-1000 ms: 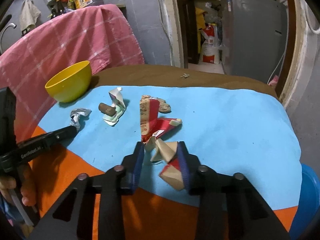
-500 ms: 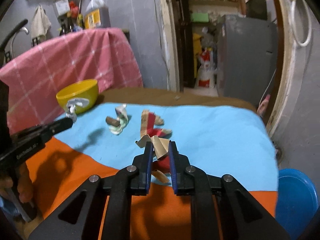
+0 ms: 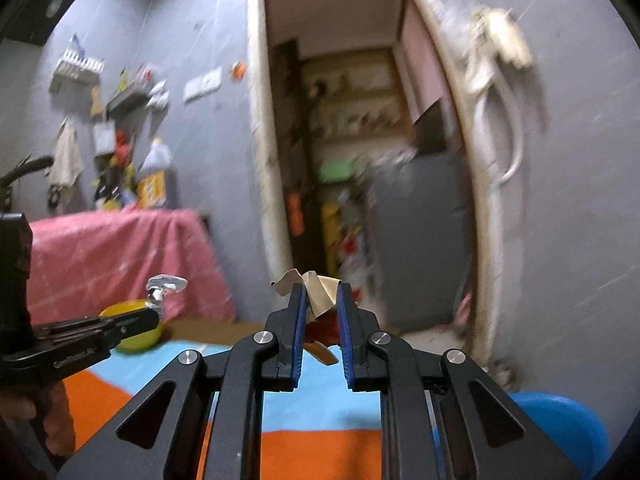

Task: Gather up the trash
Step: 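Carry the wrapper in the left gripper while the right carries the carton scrap to the basin, then open both grippers to drop the wrapper and carton scrap into the basin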

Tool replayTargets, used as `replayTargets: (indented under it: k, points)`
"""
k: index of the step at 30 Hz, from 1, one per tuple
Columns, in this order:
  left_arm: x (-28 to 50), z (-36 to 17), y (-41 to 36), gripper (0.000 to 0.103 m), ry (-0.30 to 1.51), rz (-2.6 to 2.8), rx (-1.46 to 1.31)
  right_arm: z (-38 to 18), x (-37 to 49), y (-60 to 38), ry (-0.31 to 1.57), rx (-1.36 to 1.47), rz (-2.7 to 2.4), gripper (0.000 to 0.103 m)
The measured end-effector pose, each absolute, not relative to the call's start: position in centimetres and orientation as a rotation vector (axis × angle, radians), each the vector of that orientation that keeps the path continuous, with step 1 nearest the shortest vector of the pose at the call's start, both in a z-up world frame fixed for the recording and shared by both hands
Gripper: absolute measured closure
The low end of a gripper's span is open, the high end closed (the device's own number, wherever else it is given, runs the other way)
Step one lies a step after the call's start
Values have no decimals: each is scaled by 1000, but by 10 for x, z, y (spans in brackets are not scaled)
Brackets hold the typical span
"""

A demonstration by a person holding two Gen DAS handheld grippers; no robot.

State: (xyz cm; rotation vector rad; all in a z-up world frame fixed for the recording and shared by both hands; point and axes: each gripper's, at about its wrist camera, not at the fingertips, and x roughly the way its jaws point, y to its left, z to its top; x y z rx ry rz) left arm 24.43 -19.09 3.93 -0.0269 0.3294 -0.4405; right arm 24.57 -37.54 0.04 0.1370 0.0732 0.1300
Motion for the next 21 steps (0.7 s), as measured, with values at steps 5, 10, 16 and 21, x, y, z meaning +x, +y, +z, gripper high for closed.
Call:
replayTargets:
  k: [5,10,16,21]
  points:
    - [236,51,-237,103,295,-556,-5,5,218,-404,-13,141,-33,90]
    - [236,48,-287,103,358,-684,9,-6,208,-443,33,212,-187,90]
    - [256,31,-341,103,533,-787,28,-26,212,-484,157,308,-308,88]
    - [286,7,-374,103,718,-840,5,-46,222,-511,278,388,-341,85]
